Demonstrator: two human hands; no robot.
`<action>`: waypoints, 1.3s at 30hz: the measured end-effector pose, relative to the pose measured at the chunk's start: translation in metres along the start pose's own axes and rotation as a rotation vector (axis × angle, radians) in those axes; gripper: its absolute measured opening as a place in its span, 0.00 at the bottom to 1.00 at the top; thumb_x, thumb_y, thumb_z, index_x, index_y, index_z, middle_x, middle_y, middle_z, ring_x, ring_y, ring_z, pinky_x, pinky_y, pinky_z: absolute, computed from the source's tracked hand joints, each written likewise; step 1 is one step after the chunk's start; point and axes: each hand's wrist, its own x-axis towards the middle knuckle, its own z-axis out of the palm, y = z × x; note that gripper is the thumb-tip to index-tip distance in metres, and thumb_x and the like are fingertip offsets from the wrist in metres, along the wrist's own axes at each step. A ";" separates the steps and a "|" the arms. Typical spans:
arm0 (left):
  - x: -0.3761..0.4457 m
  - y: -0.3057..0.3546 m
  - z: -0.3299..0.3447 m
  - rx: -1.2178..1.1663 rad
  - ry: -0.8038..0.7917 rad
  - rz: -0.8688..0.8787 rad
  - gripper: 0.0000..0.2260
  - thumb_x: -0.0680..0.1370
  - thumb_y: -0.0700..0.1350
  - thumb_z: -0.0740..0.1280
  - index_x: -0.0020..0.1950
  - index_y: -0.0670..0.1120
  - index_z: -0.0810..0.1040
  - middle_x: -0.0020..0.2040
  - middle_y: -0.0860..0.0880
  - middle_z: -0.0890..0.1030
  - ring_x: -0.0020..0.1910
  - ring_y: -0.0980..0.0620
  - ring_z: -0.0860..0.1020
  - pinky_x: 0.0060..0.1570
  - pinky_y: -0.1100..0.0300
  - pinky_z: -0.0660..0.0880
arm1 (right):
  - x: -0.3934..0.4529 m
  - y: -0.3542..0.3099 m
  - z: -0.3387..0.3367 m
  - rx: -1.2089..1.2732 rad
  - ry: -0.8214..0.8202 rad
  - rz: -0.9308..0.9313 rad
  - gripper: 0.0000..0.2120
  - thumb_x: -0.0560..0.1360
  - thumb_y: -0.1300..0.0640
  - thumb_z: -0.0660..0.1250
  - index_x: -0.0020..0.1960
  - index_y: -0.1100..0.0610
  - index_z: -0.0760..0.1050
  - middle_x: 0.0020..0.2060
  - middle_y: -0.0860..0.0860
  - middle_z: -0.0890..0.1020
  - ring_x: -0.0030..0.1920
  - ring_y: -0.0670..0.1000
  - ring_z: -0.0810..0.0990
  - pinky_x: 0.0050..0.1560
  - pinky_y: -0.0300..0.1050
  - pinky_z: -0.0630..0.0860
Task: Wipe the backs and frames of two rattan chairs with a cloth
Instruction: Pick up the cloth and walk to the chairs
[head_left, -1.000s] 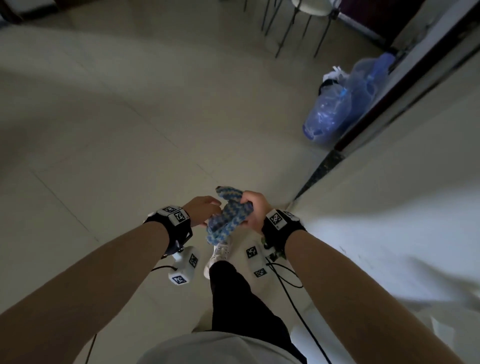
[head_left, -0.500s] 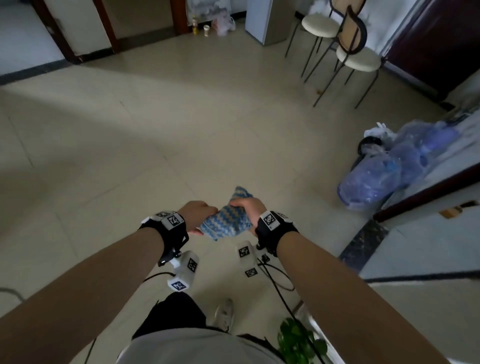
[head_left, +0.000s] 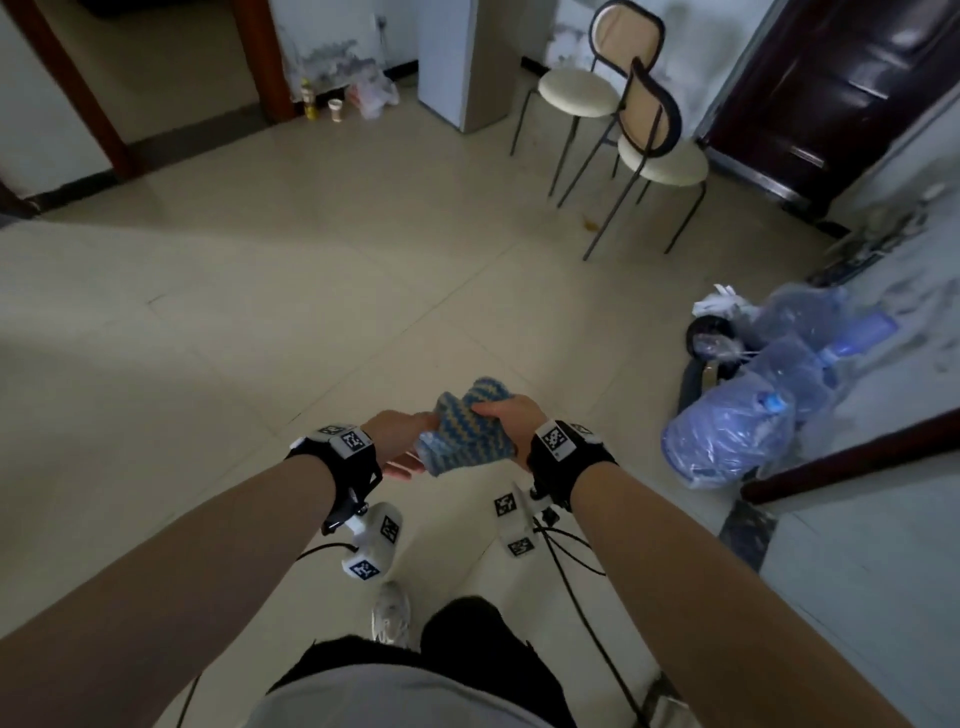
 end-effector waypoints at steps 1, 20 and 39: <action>0.011 0.019 -0.003 0.022 0.001 0.018 0.17 0.78 0.55 0.70 0.53 0.41 0.81 0.51 0.40 0.84 0.47 0.42 0.83 0.50 0.51 0.79 | 0.010 -0.012 -0.006 -0.009 0.032 0.010 0.23 0.75 0.57 0.71 0.65 0.68 0.73 0.60 0.64 0.79 0.58 0.65 0.79 0.62 0.62 0.75; 0.292 0.429 -0.026 0.317 0.012 0.270 0.06 0.82 0.48 0.66 0.50 0.46 0.78 0.44 0.45 0.83 0.40 0.46 0.83 0.37 0.56 0.77 | 0.297 -0.305 -0.172 -0.004 0.220 -0.027 0.22 0.77 0.51 0.68 0.63 0.65 0.72 0.60 0.63 0.78 0.58 0.65 0.78 0.59 0.63 0.77; 0.574 0.789 0.031 0.544 -0.195 0.305 0.09 0.82 0.49 0.65 0.47 0.45 0.79 0.41 0.45 0.83 0.37 0.48 0.82 0.38 0.56 0.79 | 0.571 -0.556 -0.363 0.330 0.476 -0.083 0.12 0.77 0.57 0.68 0.56 0.65 0.78 0.55 0.63 0.81 0.55 0.65 0.80 0.60 0.63 0.76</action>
